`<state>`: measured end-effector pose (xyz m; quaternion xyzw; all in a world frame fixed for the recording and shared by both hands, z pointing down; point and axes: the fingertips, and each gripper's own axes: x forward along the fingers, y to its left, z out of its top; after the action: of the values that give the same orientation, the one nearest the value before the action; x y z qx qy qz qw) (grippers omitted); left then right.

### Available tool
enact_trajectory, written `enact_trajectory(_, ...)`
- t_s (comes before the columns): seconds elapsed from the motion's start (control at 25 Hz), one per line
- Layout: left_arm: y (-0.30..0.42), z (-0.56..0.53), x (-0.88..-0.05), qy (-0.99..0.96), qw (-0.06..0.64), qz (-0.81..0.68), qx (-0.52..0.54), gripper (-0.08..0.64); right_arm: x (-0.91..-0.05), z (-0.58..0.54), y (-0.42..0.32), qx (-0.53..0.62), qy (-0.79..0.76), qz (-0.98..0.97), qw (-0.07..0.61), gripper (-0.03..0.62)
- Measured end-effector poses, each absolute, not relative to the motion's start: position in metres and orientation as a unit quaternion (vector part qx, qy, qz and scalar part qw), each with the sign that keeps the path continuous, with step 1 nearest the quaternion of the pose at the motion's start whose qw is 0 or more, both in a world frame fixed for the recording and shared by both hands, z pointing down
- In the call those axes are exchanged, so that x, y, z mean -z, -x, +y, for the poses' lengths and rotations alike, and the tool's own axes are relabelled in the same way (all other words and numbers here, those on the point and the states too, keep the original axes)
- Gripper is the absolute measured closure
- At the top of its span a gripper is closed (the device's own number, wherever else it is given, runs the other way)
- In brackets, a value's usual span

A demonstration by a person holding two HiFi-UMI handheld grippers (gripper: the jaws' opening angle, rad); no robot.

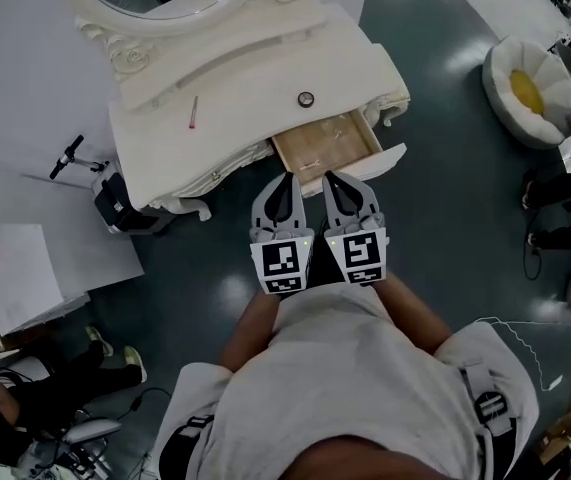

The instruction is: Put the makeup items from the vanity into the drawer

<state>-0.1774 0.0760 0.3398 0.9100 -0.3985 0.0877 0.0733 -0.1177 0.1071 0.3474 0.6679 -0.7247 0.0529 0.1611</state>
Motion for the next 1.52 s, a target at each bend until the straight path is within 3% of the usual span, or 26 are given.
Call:
enact_trajectory(0.44, 0.107, 0.016, -0.379, -0.896, 0.094, -0.405, -0.156, 0.554, -0.399, 0.035, 0.046, -0.126, -0.616, -0.759, 0.169, 0.577)
enact_trajectory(0.68, 0.086, 0.002, -0.403, -0.885, 0.090, -0.410, -0.202, 0.554, -0.445, 0.009, 0.016, -0.144, -0.569, -0.780, 0.216, 0.577)
enact_trajectory(0.96, 0.071, -0.006, -0.425, -0.878, 0.084, -0.398, -0.252, 0.554, -0.462, -0.003, -0.017, -0.181, -0.576, -0.772, 0.199, 0.577)
enact_trajectory(1.52, 0.033, -0.056, -0.465, -0.907, 0.070, -0.283, -0.304, 0.554, -0.503, -0.022, -0.034, -0.248, -0.604, -0.726, 0.215, 0.577)
